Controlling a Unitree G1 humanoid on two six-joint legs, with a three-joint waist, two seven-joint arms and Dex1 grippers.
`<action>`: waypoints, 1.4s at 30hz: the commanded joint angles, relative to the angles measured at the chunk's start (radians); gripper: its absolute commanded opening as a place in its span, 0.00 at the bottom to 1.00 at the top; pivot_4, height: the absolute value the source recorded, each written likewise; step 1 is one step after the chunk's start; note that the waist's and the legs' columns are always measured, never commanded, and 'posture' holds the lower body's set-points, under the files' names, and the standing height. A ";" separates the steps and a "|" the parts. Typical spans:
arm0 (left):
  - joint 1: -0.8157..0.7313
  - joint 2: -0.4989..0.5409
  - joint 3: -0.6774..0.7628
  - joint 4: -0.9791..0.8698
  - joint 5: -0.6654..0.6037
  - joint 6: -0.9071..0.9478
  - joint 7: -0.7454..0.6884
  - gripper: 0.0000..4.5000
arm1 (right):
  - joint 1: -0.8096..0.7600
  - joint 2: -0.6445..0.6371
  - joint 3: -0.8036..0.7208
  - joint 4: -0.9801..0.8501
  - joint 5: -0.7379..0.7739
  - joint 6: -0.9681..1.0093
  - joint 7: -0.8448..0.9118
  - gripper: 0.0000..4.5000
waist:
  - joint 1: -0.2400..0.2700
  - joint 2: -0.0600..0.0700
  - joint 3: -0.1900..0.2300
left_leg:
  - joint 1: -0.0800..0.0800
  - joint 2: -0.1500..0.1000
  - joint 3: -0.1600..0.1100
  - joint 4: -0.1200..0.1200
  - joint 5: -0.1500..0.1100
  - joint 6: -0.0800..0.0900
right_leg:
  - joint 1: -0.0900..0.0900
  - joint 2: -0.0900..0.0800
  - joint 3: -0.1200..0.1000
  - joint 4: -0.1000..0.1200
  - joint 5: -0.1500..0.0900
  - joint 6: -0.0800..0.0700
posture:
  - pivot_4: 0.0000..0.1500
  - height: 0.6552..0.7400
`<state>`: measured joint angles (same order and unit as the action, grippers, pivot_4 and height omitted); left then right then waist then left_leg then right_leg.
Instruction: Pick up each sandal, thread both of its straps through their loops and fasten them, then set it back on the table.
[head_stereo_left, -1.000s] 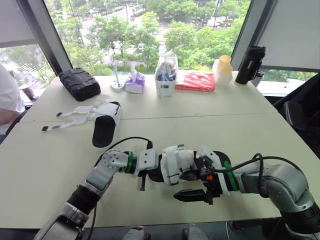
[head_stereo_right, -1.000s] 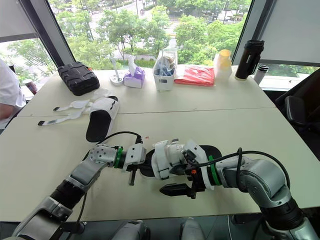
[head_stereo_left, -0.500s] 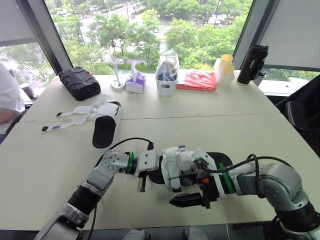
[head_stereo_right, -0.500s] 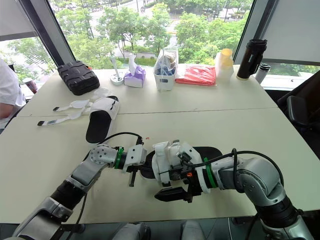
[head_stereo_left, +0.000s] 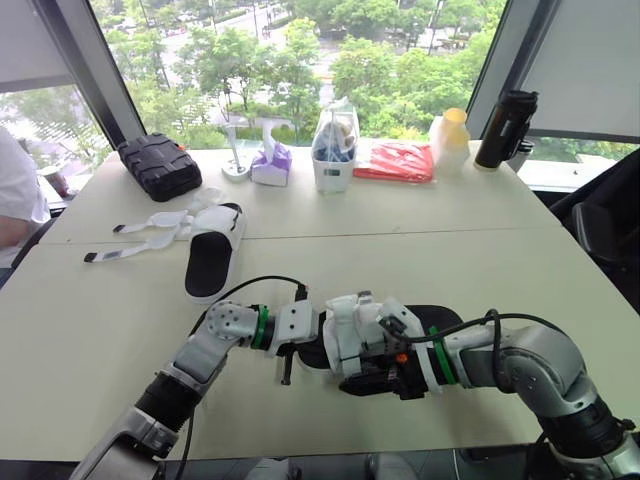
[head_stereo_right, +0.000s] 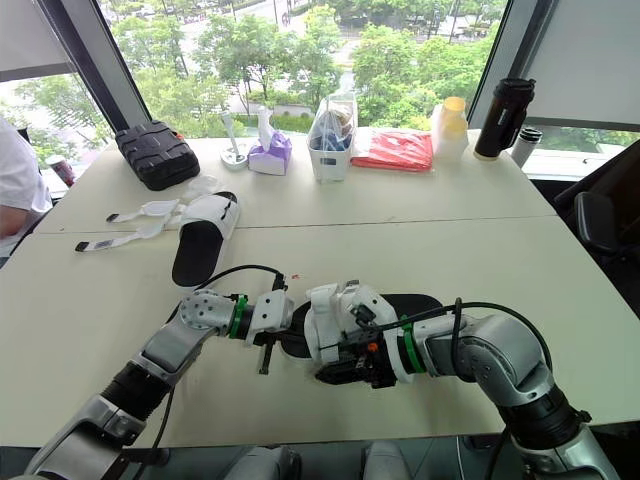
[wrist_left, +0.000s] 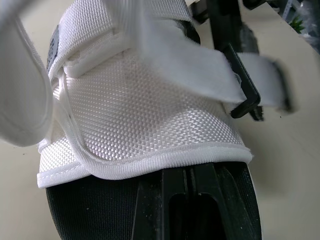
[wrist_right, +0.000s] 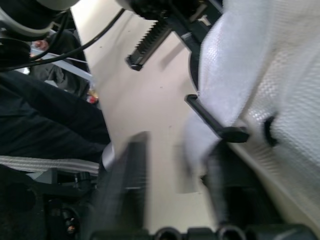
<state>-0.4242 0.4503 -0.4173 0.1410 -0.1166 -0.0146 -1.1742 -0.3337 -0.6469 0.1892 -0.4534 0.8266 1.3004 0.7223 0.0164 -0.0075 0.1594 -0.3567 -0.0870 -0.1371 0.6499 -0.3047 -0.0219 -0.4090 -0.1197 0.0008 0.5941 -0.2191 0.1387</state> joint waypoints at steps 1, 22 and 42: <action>0.051 0.013 -0.081 0.069 0.095 0.045 0.002 0.00 | -0.010 0.011 -0.002 -0.012 0.006 -0.019 0.005 0.01 | -0.001 0.000 0.000 | 0.000 0.000 0.000 0.000 0.000 0.000 | 0.000 0.000 0.000 0.000 0.000 0.000 | 1.00 1.00; 0.082 0.032 -0.098 0.036 0.097 0.064 -0.012 0.00 | 0.105 -0.347 0.248 -0.151 -0.048 -0.136 0.340 0.01 | 0.006 0.000 0.000 | -0.001 -0.001 -0.001 -0.003 -0.002 0.003 | 0.001 -0.002 -0.002 -0.006 -0.003 0.004 | 1.00 1.00; 0.051 0.015 -0.158 0.139 0.149 -0.014 -0.008 0.00 | -0.297 -0.378 -0.080 -0.126 0.164 -0.094 0.388 0.01 | 0.033 0.001 0.000 | -0.003 -0.003 0.000 -0.001 -0.011 0.007 | 0.003 -0.003 -0.002 -0.014 -0.002 0.002 | 1.00 1.00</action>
<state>-0.4316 0.4376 -0.4723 0.1292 -0.1083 -0.0716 -1.1757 -0.5504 -1.0572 0.1667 -0.6010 0.9369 1.2216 1.0994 0.0499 -0.0062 0.1592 -0.3600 -0.0900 -0.1367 0.6488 -0.3155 -0.0149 -0.4060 -0.1230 -0.0011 0.5800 -0.2208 0.1403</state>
